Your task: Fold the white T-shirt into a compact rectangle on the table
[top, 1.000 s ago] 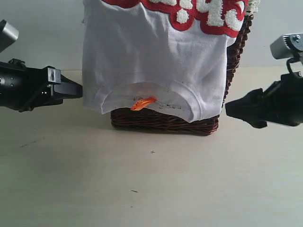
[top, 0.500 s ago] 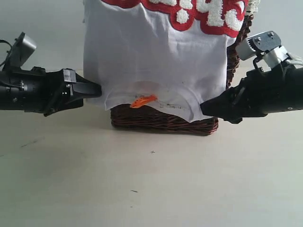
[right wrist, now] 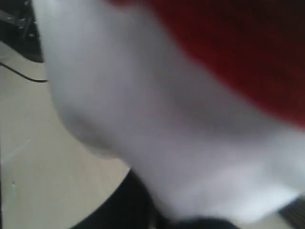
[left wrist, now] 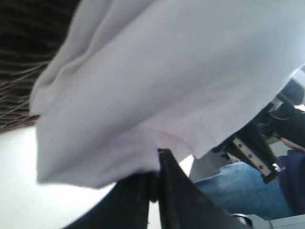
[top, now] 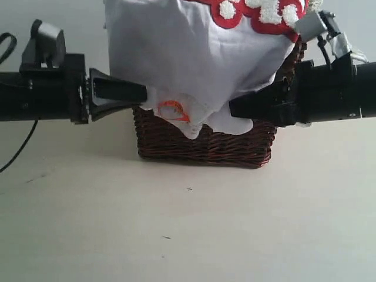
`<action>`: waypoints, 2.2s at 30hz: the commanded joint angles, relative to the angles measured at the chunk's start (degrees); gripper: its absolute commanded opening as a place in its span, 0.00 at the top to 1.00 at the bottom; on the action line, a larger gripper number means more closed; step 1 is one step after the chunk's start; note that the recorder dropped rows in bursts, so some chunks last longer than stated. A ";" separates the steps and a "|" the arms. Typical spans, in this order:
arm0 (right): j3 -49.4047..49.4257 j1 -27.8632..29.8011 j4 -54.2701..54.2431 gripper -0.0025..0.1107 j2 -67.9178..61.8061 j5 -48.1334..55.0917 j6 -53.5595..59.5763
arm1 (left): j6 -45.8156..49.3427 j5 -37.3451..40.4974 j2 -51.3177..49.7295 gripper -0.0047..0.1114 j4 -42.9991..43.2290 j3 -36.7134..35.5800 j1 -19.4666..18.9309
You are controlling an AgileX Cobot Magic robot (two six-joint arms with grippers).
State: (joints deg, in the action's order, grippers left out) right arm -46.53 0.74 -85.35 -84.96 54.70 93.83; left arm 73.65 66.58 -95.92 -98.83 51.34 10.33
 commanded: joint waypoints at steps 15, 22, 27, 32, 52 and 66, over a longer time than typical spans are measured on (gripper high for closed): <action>-34.02 -0.10 54.06 0.98 40.03 -24.05 -54.95 | -16.19 0.88 37.08 0.96 3.07 28.98 -15.55; -48.30 -0.10 54.33 0.98 37.63 -33.56 -55.10 | -15.35 -13.71 37.23 0.96 3.27 39.85 -13.87; -58.84 -0.10 54.11 0.98 32.38 -35.15 -57.03 | -9.88 -22.54 36.72 0.96 3.61 46.11 -10.45; -68.16 -0.10 53.88 0.98 27.47 -34.23 -60.04 | -9.68 -28.63 34.54 0.96 4.15 53.79 -8.32; -61.95 -2.12 63.13 0.98 22.85 15.26 -78.42 | -12.87 -36.99 30.59 0.96 6.64 71.53 -5.03; -34.17 -4.70 51.28 0.98 28.84 15.26 -75.77 | -12.89 -49.09 24.20 0.96 11.56 91.33 -4.76</action>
State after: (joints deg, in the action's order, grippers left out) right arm -85.24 -2.89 -30.88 -57.96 69.96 16.17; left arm 60.67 22.72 -71.18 -86.98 139.38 5.24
